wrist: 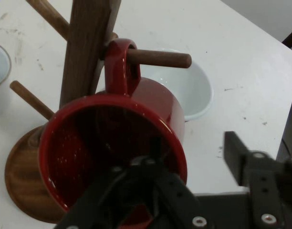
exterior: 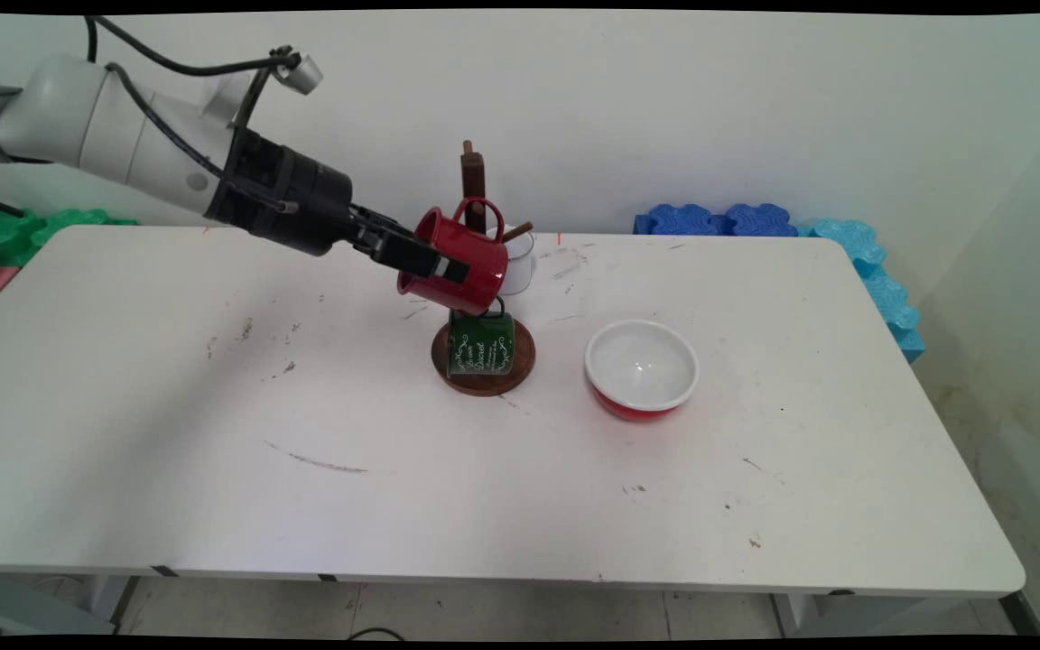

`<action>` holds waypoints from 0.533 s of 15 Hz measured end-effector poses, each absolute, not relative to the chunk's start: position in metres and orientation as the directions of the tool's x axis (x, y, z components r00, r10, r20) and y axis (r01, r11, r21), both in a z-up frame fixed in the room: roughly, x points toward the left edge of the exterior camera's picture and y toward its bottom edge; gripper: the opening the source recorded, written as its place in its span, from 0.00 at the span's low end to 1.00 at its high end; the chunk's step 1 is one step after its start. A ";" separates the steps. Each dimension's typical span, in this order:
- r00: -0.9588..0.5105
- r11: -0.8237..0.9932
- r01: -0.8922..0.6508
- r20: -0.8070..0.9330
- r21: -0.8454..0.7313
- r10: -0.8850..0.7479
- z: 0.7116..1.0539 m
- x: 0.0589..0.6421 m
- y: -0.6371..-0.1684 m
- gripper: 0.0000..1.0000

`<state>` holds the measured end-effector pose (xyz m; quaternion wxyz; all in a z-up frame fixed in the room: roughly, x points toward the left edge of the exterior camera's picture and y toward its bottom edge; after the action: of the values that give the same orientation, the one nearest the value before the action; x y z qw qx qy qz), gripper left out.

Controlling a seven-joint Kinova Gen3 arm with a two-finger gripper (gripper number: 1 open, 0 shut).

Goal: Pick up the red mug from the rack, then place the picked object on the table

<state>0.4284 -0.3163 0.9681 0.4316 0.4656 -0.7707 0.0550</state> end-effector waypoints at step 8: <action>-0.207 0.569 -0.766 0.722 0.300 -0.660 0.966 0.429 -0.322 0.00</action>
<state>0.4290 -0.3222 0.9660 0.4296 0.4603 -0.7744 0.0617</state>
